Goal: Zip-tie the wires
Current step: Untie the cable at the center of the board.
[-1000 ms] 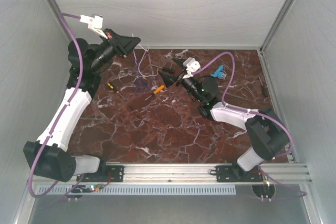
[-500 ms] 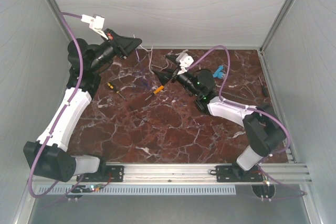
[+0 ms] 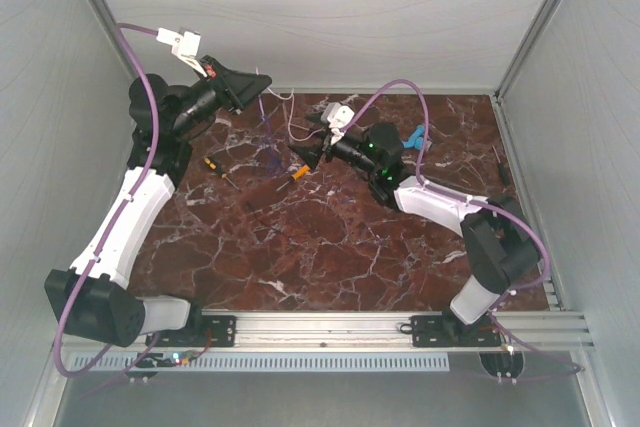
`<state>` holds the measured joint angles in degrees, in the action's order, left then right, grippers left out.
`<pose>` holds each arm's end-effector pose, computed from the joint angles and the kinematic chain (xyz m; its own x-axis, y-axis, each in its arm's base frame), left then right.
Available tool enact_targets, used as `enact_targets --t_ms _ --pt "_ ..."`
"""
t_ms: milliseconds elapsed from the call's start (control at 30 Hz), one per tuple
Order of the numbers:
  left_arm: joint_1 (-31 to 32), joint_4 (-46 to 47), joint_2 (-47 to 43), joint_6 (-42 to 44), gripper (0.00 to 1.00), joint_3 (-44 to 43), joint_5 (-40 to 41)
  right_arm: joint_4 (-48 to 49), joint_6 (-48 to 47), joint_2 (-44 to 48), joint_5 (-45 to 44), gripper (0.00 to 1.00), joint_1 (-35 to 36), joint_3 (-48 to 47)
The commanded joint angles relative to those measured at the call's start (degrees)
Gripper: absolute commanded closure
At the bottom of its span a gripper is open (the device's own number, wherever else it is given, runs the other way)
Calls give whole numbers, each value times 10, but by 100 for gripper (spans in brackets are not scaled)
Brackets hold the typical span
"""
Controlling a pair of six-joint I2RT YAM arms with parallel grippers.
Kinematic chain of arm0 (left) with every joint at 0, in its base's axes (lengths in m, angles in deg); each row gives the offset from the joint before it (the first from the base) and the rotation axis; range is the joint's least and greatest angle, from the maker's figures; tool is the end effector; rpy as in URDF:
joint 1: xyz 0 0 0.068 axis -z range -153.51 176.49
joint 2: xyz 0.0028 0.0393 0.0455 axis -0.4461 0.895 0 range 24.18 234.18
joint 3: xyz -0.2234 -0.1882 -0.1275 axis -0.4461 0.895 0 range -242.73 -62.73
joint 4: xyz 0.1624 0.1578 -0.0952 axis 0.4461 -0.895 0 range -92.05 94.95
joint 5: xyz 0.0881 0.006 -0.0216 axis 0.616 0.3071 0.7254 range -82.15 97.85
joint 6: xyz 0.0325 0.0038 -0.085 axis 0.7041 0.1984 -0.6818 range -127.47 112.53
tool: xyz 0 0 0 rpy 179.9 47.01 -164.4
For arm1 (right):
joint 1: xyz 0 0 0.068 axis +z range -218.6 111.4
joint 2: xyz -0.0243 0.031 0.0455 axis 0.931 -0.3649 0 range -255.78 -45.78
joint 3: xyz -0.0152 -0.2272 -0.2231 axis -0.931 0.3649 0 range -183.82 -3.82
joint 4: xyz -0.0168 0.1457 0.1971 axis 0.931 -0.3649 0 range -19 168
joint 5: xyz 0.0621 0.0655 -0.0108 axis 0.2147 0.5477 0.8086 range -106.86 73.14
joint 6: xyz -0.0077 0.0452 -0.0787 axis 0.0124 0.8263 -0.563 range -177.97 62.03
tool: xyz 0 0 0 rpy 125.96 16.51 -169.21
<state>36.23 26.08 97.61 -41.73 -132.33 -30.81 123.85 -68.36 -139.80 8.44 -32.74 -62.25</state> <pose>0.2815 -0.1000 0.4974 -0.1629 -0.4180 -0.8937 0.7600 0.5244 -0.3838 0.3099 0.2671 0.3663 0.2990 0.0150 -0.9542 -0.8301 0.4973 -0.2523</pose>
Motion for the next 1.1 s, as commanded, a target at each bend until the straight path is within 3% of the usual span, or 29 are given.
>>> enact_targets --t_ms 0,200,633,733,867,1067 --pt "-3 37 -12 5 100 -1 -16 -24 -37 -6 52 29 -12 -21" --pt "-3 39 -10 4 100 -1 -20 -74 -84 -12 83 39 -20 -39" --pt "-3 43 -11 2 100 0 -22 -146 -226 -19 33 43 -15 -52" --pt "-3 43 -10 2 100 0 -23 -137 -246 -22 16 56 -8 -50" --pt "-3 43 -9 3 100 3 -22 -133 -252 -20 18 97 -2 -50" --pt "-3 32 -17 10 100 14 12 -103 -251 -7 -11 100 4 -27"
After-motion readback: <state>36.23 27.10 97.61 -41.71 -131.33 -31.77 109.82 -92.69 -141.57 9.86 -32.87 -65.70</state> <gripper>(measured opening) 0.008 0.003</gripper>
